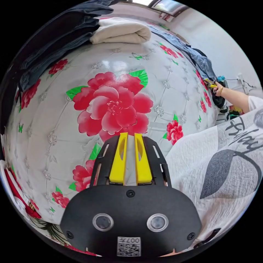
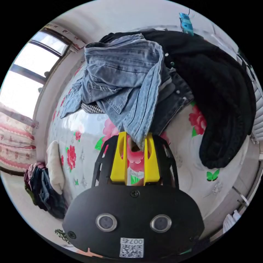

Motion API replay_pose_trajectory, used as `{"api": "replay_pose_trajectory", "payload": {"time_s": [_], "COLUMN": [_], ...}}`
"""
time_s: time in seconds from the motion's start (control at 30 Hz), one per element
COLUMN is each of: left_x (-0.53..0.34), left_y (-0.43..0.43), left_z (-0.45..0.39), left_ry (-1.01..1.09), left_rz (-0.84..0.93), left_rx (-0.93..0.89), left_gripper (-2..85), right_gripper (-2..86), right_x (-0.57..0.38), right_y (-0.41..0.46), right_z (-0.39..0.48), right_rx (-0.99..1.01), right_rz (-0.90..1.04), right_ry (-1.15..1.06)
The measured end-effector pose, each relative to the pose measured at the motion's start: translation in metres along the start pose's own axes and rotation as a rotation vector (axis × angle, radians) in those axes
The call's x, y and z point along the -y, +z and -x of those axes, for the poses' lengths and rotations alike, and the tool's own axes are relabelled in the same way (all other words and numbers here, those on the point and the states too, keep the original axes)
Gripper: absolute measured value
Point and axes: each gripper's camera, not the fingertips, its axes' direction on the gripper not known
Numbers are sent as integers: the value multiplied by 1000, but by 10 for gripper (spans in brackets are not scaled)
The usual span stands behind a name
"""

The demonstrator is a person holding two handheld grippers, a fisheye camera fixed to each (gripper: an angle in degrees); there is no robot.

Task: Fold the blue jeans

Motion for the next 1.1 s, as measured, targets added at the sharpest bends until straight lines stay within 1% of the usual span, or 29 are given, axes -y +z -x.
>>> {"api": "replay_pose_trajectory", "payload": {"time_s": [0.07,0.1,0.2,0.27,0.3,0.37,0.4,0.47,0.5,0.57,0.6,0.67,0.7,0.73,0.77,0.83,0.9,1.0,1.1], "left_x": [2,2,-2,-4,-5,-8,-11,-19,-27,-45,-61,-89,-111,-136,-150,-209,-251,-307,-331], "left_y": [3,4,4,3,2,-2,-7,-19,-29,-44,-54,-67,-76,-84,-89,-107,-119,-141,-153], "left_z": [-2,-2,2,0,-5,-16,-24,-36,-41,-43,-41,-29,-17,-2,6,44,67,85,80], "left_ry": [-8,-25,-85,-98,-85,-56,-28,19,42,61,57,19,-27,-91,-127,-291,-413,-530,-546], "left_rz": [-5,-14,-53,-74,-87,-109,-126,-162,-189,-225,-246,-274,-293,-309,-320,-382,-406,-467,-494], "left_rx": [18,16,-40,-77,-117,-143,-146,-151,-146,-133,-113,-81,-60,-26,-11,9,49,114,141], "left_gripper": [36,38,62,73,75,76,76,77,78,80,80,79,75,69,69,68,67,66,67], "right_gripper": [30,26,9,0,-1,-3,-4,-5,-5,-5,-5,-5,-4,-3,-1,6,20,46,67], "right_x": [-15,-21,-74,-149,-171,-269,-295,-401,-427,-525,-550,-657,-683,-729,-765,-801,-822,-824,-773], "right_y": [2,3,5,4,2,-3,-5,-15,-19,-33,-37,-66,-75,-95,-112,-130,-140,-144,-133], "right_z": [-5,-4,32,83,96,148,160,206,218,264,276,325,335,353,368,386,397,397,373], "right_rx": [118,137,199,192,189,227,237,289,318,480,525,707,748,809,826,839,836,834,739], "right_rz": [55,70,153,225,235,335,356,465,496,676,731,910,942,973,981,960,945,905,787], "right_ry": [-19,-32,-215,-435,-489,-689,-733,-913,-959,-1142,-1196,-1458,-1529,-1696,-1830,-1934,-1976,-1913,-1727]}}
